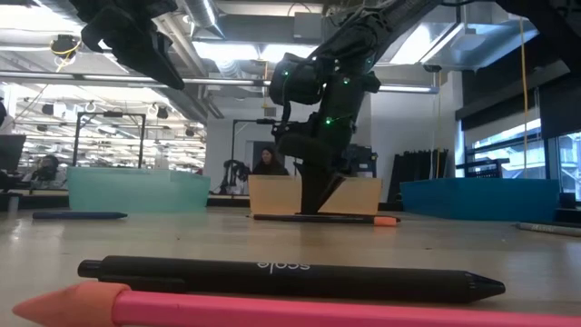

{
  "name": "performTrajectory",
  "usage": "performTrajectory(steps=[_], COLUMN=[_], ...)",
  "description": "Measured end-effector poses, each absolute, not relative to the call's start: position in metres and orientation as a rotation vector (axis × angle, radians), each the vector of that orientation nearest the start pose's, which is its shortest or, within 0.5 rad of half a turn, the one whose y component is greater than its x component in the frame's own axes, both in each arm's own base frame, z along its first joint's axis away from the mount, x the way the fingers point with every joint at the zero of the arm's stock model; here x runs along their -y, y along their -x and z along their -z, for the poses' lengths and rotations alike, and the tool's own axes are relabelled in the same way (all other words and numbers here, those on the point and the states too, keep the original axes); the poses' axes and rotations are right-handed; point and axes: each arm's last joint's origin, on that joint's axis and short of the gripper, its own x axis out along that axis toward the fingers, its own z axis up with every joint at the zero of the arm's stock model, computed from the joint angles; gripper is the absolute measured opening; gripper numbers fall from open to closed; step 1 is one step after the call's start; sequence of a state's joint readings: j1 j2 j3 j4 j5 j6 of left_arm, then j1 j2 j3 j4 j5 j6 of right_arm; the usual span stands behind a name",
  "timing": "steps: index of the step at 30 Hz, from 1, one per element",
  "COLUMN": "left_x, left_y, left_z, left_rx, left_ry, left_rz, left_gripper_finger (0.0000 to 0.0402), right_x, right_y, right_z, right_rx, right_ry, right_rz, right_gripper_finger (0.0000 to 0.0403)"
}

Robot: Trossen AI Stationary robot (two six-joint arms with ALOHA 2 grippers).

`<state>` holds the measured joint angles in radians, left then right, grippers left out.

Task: Sort crayons/erasers/pens/pencils in bins
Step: Put the black pen into the orange bin

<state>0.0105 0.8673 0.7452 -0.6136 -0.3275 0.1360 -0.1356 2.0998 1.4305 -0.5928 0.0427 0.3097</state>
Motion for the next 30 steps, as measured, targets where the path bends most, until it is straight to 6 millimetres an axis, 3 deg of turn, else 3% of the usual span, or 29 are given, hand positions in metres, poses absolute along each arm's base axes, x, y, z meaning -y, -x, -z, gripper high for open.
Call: performTrajectory(steps=[13, 23, 30], left_x=[-0.011, -0.011, -0.011], left_y=[-0.170, -0.170, -0.170], left_z=[-0.271, -0.270, -0.270], left_rx=[-0.752, -0.757, -0.760], left_ry=[-0.243, -0.243, -0.244], left_rz=[-0.274, -0.274, -0.274], left_gripper_finger=[0.0078, 0.0078, 0.0078], right_x=[0.056, 0.056, 0.058], right_y=[-0.405, -0.401, -0.412], right_z=[-0.140, -0.167, -0.198], right_rx=[-1.233, -1.228, -1.187], right_ry=[-0.348, -0.339, -0.292], right_rz=[0.366, 0.370, 0.334], right_gripper_finger=[0.0052, 0.0045, 0.0045])
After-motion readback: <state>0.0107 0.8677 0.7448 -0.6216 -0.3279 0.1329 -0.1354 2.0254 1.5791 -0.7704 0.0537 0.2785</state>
